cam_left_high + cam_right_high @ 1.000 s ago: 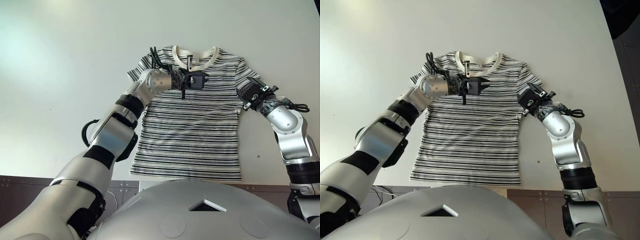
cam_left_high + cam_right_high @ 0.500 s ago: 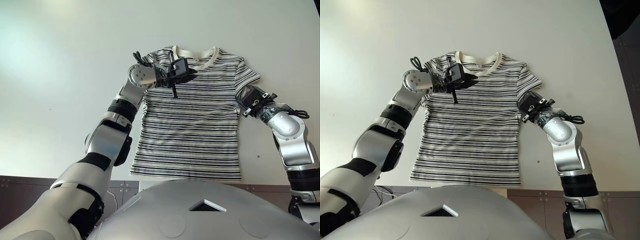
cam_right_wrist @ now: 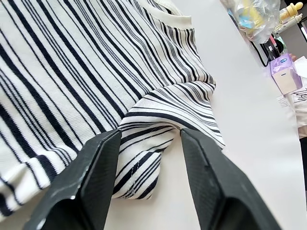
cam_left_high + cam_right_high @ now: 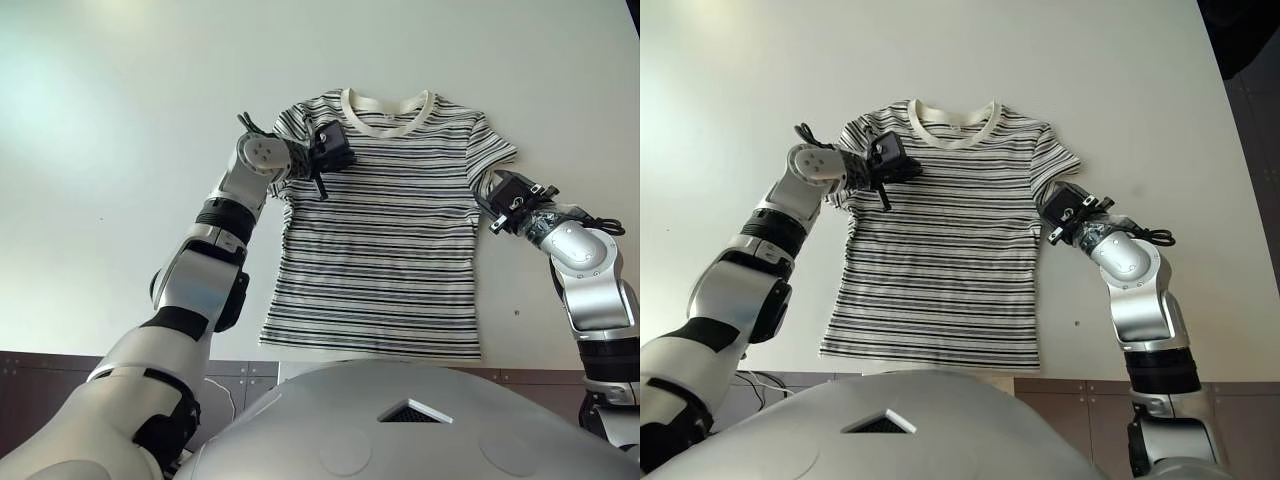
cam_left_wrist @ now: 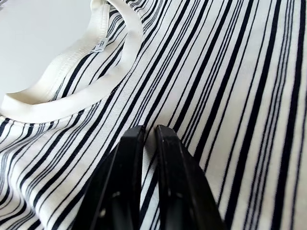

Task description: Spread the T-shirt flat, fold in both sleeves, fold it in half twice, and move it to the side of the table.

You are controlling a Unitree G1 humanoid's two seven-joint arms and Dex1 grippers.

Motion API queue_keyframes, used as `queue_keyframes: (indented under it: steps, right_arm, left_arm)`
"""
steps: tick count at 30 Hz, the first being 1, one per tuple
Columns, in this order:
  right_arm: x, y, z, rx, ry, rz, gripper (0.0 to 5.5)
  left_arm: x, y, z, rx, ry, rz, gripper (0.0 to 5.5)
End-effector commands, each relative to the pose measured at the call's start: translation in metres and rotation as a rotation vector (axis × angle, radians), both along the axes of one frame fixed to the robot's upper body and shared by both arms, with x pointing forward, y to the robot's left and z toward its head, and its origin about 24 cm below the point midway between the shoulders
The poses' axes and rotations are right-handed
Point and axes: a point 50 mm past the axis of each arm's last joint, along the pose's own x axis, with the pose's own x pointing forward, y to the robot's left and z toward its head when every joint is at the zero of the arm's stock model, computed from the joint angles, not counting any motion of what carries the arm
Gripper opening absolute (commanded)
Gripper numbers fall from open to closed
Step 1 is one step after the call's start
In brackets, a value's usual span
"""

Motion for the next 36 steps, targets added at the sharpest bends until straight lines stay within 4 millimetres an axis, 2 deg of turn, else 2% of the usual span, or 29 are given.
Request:
queue_keyframes:
  steps: [1, 6, 10, 13, 20, 26, 31, 36]
  right_arm:
    - [0.006, -0.005, 0.000, 0.013, -0.012, -0.039, 2.26]
    - [0.025, -0.005, 0.012, 0.085, -0.086, -0.075, 2.26]
    - [0.030, -0.003, 0.001, 0.076, -0.064, -0.081, 2.26]
    - [0.025, -0.006, -0.012, 0.058, -0.027, -0.089, 2.26]
    - [0.022, -0.016, -0.028, 0.015, -0.012, -0.131, 2.26]
    - [0.000, -0.034, -0.041, -0.065, 0.036, -0.181, 2.26]
    - [-0.004, -0.034, -0.035, -0.079, 0.026, -0.233, 2.26]
    - [0.010, -0.031, -0.015, -0.040, -0.067, -0.289, 2.26]
  left_arm:
    - [-0.001, 0.010, -0.007, 0.083, 0.028, -0.003, 0.49]
    - [-0.006, 0.012, -0.010, 0.108, 0.030, -0.050, 0.49]
    - [-0.007, 0.008, -0.010, 0.118, 0.021, -0.079, 0.49]
    - [-0.006, 0.007, -0.008, 0.119, 0.013, -0.090, 0.49]
    - [-0.005, 0.012, -0.008, 0.140, 0.007, -0.095, 0.49]
    - [-0.003, 0.025, -0.003, 0.167, -0.019, -0.071, 0.49]
    - [-0.002, 0.029, 0.007, 0.152, -0.043, -0.086, 0.49]
    - [-0.008, 0.005, 0.026, 0.018, -0.079, -0.140, 0.49]
